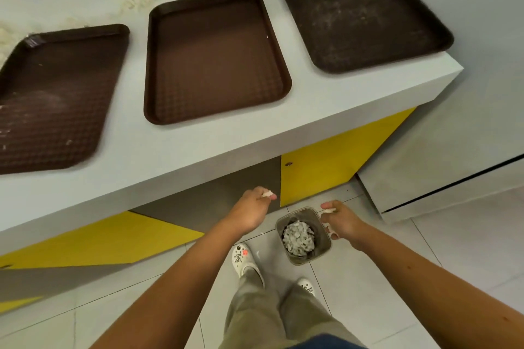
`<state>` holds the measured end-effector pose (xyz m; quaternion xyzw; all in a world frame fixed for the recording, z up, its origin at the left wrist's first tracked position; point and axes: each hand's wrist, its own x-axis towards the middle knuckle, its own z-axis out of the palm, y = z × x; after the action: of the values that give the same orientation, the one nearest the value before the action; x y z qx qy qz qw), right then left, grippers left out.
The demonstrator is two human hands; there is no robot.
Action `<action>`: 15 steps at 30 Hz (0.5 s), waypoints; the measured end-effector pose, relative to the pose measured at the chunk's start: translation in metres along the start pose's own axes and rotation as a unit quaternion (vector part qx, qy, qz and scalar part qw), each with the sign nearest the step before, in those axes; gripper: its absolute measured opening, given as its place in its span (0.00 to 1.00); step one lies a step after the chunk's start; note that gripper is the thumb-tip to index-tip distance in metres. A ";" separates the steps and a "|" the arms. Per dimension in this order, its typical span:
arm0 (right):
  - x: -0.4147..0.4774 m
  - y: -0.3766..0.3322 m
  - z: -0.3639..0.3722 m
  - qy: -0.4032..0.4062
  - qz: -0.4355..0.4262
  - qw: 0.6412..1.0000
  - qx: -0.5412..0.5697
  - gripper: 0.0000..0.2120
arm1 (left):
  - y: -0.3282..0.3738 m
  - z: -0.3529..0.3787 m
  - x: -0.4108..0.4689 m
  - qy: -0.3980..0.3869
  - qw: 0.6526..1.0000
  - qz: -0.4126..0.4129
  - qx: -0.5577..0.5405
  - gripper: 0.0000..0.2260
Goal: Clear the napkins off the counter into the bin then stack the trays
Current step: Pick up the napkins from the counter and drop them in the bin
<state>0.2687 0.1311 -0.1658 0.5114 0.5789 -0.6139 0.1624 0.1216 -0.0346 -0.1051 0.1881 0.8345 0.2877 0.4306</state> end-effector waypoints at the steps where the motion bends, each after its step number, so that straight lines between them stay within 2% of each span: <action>1: 0.003 0.003 0.000 -0.002 0.010 1.000 0.017 0.12 | -0.004 0.002 0.001 -0.001 1.000 -0.004 0.017 0.14; 3: 0.006 0.007 -0.001 -0.004 0.019 0.999 0.035 0.13 | -0.011 0.007 0.002 0.013 0.999 0.001 0.033 0.13; 6: 0.007 0.012 -0.004 -0.013 0.020 0.999 0.041 0.12 | -0.017 0.012 0.006 0.030 0.999 -0.015 -0.015 0.12; 13: 0.002 0.016 -0.012 0.004 -0.015 0.998 0.063 0.11 | -0.016 0.044 0.021 -0.025 1.000 -0.010 -0.009 0.11; 15: 0.000 0.017 -0.017 0.022 -0.029 0.997 0.065 0.11 | -0.015 0.057 0.027 -0.021 1.000 -0.001 -0.008 0.10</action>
<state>0.2895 0.1416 -0.1721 0.5174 0.5554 -0.6436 0.0981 0.1525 -0.0125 -0.1576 0.1899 0.8233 0.2899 0.4494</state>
